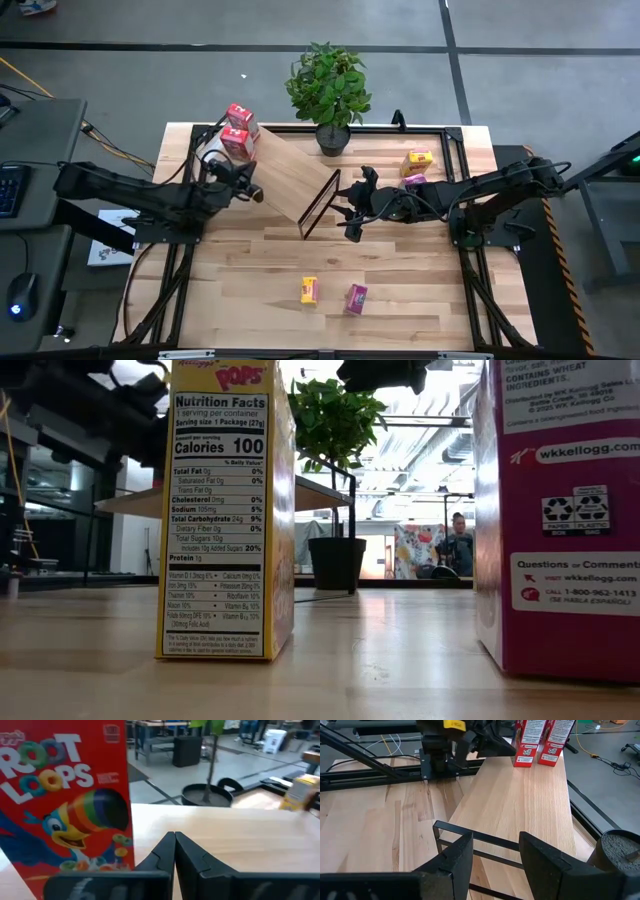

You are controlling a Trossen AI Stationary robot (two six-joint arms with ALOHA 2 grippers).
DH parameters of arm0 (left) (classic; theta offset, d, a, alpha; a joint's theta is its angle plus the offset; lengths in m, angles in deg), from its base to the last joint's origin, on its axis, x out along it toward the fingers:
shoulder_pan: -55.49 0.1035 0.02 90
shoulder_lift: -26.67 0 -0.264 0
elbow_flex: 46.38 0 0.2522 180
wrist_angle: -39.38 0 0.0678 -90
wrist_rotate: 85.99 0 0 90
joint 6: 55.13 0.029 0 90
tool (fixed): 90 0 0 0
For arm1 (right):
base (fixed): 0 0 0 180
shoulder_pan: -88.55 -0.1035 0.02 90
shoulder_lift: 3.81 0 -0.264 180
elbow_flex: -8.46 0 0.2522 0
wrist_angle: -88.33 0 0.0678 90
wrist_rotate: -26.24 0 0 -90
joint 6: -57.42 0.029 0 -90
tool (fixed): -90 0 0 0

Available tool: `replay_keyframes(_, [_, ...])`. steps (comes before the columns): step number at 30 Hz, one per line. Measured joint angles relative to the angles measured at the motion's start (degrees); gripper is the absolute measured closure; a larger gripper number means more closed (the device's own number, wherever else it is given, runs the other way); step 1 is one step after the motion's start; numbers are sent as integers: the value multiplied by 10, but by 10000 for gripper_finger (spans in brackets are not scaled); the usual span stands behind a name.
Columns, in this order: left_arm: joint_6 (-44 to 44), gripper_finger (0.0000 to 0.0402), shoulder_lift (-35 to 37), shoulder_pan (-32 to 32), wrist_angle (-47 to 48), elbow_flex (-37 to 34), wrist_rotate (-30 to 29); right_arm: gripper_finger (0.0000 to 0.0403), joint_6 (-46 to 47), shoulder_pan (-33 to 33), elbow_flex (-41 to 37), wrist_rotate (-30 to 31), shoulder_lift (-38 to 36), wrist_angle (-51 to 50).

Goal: Stack cereal on shelf
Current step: Put the red cereal box on the shelf aligned with the other red cereal box

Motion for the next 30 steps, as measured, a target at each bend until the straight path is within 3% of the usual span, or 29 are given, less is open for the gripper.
replay_keyframes(15, [26, 401, -43, 69, -49, 0, -25, 251, 1, 0, 0, 0, 0, 0])
replay_keyframes(30, [95, 401, -42, 69, -28, 0, -72, 251, 2, 0, 0, 0, 0, -2])
